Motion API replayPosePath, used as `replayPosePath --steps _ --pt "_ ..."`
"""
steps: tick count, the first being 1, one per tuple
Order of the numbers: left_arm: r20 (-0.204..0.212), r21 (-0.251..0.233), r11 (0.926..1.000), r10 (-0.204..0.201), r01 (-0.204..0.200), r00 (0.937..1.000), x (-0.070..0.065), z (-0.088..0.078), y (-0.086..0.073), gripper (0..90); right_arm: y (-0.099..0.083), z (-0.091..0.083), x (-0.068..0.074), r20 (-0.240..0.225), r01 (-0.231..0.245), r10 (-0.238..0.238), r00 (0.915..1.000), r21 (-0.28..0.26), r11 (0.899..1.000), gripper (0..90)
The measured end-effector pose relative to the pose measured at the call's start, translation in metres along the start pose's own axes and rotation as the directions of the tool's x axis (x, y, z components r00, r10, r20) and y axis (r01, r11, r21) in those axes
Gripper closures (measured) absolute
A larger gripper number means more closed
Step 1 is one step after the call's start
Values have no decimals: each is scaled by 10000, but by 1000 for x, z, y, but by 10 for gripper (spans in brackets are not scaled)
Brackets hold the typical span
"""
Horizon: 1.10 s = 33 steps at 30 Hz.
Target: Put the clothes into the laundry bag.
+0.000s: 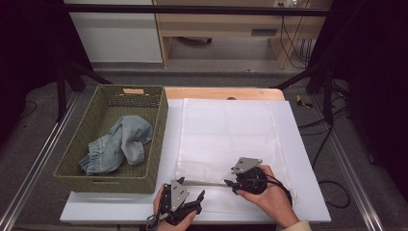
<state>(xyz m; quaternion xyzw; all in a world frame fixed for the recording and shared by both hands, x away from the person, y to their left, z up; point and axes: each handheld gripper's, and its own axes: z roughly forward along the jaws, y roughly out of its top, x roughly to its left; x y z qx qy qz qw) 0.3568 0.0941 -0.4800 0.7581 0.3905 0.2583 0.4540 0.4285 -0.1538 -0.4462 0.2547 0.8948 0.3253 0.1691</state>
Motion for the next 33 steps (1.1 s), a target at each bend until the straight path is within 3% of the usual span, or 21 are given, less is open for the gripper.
replayPosePath --steps 6,18,33 --pt "-127 -46 10000 -42 42 9999 1 -1 -1 208 0 5 2 78 106 -105 9999 -239 9997 516" --pt "-135 4 10000 -79 79 9999 1 0 -2 210 -6 7 -4 -16 -75 75 10000 -112 9999 522" --pt "-144 -1 10000 -37 37 9999 0 0 -3 210 -9 20 1 -259 306 -291 9992 601 9977 462"
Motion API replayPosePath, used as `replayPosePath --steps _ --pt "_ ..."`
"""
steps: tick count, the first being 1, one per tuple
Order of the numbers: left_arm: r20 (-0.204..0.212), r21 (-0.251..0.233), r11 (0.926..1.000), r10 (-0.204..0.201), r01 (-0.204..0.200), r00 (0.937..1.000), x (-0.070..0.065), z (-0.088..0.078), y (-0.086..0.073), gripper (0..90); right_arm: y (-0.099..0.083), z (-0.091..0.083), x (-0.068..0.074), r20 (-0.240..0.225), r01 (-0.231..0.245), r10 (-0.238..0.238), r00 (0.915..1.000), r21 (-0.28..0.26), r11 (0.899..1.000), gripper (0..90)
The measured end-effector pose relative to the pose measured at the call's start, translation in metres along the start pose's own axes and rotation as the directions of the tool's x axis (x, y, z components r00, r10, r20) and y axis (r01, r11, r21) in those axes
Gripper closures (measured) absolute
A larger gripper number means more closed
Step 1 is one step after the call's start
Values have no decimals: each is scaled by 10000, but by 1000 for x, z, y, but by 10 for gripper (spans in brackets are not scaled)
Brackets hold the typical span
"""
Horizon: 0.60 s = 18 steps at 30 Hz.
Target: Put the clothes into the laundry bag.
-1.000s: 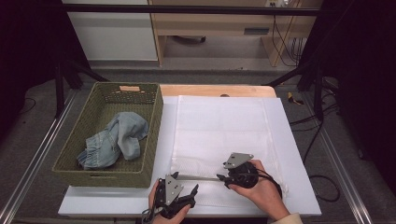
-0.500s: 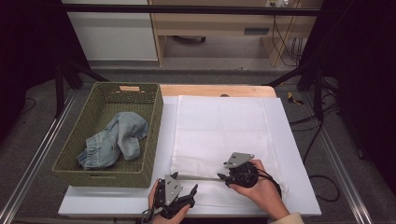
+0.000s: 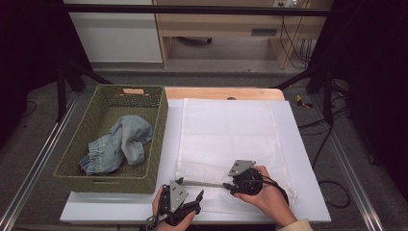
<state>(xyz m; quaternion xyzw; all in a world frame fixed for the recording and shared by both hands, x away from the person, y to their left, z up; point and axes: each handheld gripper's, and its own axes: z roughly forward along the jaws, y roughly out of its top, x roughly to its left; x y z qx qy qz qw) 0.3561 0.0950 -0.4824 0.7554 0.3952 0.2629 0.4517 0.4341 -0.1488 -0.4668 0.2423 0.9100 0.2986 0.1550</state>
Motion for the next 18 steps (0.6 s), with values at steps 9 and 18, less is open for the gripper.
replayPosePath --steps 9,18 --pt "3 11 10000 18 -18 10000 -1 0 0 210 -1 3 -8 -75 -549 550 9985 176 9983 510" --pt "-21 29 10000 8 -8 10000 -2 0 0 211 -1 5 -8 -695 -410 406 9968 -53 9991 805"
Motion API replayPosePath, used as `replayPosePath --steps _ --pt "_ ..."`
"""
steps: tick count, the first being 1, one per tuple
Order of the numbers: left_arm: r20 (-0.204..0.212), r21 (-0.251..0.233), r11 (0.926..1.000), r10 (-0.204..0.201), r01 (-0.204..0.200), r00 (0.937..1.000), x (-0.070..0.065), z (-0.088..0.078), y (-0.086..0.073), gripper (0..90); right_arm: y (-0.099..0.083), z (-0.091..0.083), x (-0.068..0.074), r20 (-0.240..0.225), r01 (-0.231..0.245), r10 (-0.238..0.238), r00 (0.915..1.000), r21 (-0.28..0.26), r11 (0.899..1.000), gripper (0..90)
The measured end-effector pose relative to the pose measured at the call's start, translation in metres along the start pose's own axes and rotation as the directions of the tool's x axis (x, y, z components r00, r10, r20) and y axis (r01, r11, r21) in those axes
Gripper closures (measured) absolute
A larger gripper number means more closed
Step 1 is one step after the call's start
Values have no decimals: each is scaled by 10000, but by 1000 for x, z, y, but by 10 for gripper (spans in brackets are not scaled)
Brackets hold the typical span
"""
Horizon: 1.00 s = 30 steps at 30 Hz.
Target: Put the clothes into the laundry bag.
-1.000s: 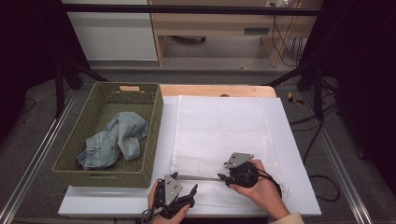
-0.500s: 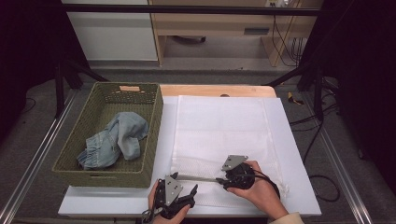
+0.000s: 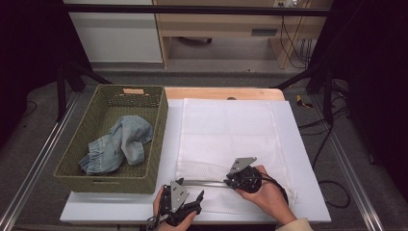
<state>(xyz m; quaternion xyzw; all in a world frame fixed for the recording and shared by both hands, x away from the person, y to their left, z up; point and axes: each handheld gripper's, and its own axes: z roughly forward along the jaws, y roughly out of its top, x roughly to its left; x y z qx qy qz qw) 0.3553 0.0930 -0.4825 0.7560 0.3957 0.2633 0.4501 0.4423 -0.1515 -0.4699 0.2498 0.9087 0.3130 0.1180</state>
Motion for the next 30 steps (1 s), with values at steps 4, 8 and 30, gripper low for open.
replayPosePath --steps 4,8,30 --pt "17 23 10000 15 -15 10000 0 0 0 210 0 0 0 117 -29 30 9999 -80 10000 881" --pt "-11 33 10000 42 -42 10000 -1 0 1 210 1 -6 0 286 -46 57 9996 -385 9992 883" --pt "23 -92 9999 78 -77 10000 -1 -2 13 198 21 -36 -2 1430 119 164 9896 -1946 9808 891"
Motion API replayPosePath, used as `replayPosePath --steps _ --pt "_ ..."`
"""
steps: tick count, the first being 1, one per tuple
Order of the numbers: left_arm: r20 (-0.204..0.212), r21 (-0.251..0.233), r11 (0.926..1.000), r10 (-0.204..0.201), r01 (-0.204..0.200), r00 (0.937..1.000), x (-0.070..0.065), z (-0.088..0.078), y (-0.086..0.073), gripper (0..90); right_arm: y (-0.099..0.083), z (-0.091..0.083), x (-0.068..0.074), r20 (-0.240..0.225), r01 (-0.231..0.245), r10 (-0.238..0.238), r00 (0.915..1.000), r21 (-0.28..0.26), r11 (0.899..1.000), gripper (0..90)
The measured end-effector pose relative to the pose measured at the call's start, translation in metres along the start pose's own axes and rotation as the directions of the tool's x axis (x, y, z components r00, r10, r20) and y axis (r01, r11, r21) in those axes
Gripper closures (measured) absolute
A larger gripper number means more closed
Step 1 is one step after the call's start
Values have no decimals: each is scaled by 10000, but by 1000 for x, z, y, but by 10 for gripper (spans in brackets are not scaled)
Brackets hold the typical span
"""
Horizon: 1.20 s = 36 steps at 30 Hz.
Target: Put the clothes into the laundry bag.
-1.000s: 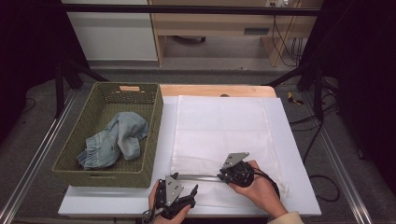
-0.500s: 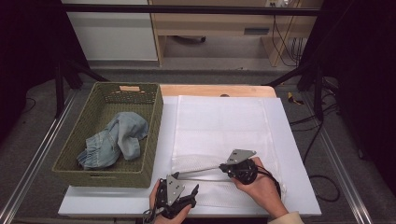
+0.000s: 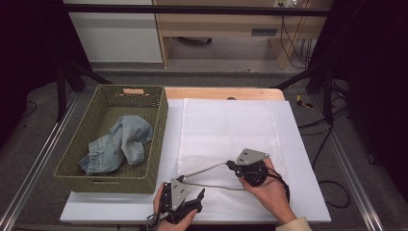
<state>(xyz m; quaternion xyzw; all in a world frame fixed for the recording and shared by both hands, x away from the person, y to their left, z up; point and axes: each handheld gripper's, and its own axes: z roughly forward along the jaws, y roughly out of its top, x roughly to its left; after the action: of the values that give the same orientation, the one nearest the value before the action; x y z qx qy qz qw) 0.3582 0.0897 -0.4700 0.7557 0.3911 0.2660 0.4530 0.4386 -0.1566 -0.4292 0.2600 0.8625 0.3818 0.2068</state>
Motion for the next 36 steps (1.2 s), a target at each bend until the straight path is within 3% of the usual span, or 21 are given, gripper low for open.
replayPosePath --steps 8,11,13,15,19,22,24,26,29,36 --pt "-61 455 9990 38 -36 10000 -1 2 12 148 -7 5 2 96 -30 28 10000 240 9997 891" --pt "-55 611 9977 308 -304 9995 0 2 18 131 -11 5 1 104 -169 167 9998 249 9995 890" --pt "70 610 9971 454 -457 9989 3 3 23 120 -13 5 0 145 -248 245 9996 216 9995 890" --pt "289 555 9980 298 -314 9991 7 4 30 117 -14 5 -1 195 -349 347 9992 137 9993 890" --pt "512 700 9960 513 -549 9974 18 2 52 107 -17 5 -2 90 -700 700 9975 -18 9975 890" --pt "398 1307 9857 1019 -1063 9940 26 -4 74 100 -18 3 -3 129 -808 809 9966 -120 9967 890" --pt "627 1368 9855 927 -1006 9937 36 -8 89 103 -18 2 -3 125 -784 786 9968 -154 9968 890" --pt "817 1257 9896 596 -696 9949 48 -11 101 106 -19 2 -3 128 -840 842 9964 -185 9963 890" --pt "903 730 9941 735 -802 9932 65 -17 114 123 -19 0 -3 155 -885 888 9959 -228 9958 890" --pt "636 -20 9994 353 -352 9974 105 -38 120 128 -21 -5 -2 159 -716 722 9973 -325 9969 890"
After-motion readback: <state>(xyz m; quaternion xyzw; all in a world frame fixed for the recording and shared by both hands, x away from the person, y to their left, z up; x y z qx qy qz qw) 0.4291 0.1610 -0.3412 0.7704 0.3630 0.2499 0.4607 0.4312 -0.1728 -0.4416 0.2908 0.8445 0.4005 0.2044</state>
